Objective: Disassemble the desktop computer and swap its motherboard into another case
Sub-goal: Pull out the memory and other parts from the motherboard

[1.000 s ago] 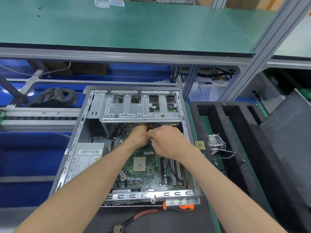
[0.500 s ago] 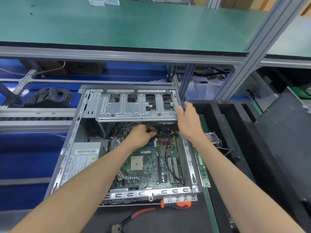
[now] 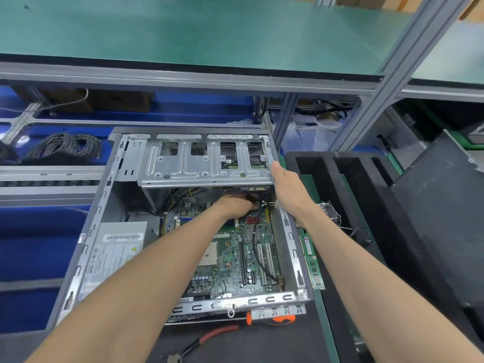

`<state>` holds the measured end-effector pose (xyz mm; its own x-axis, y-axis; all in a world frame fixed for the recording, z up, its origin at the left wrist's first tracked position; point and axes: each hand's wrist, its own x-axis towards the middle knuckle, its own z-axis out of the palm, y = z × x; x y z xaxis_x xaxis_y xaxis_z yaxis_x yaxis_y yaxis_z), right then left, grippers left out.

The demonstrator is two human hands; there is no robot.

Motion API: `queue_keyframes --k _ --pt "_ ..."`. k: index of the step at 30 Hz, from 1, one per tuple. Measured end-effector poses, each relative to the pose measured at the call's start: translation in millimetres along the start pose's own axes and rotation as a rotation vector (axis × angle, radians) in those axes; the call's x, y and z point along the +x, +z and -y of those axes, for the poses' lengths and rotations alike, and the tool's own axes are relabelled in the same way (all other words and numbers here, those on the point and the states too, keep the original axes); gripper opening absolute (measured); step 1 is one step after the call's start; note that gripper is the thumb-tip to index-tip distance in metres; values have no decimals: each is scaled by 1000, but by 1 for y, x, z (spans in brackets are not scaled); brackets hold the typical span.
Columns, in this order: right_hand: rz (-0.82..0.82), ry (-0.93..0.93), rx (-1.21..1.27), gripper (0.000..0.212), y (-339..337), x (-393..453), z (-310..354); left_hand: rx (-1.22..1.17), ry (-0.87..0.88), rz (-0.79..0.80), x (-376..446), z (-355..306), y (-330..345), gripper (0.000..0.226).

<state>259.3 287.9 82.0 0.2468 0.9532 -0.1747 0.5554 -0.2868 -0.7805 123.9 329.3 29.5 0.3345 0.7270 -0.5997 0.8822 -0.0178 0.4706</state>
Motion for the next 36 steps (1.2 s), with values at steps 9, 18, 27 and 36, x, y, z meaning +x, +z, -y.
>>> queue_keyframes --k 9,18,27,36 --pt "20 -25 -7 68 1 4 -4 -110 -5 -146 10 -18 14 39" --pt "41 7 43 64 0 1 -2 -7 24 -290 13 -10 28 28" --pt "30 8 51 62 1 3 -4 -28 57 -424 22 -8 38 32" --pt "38 -6 55 59 1 2 -3 -132 31 -397 18 -6 37 33"
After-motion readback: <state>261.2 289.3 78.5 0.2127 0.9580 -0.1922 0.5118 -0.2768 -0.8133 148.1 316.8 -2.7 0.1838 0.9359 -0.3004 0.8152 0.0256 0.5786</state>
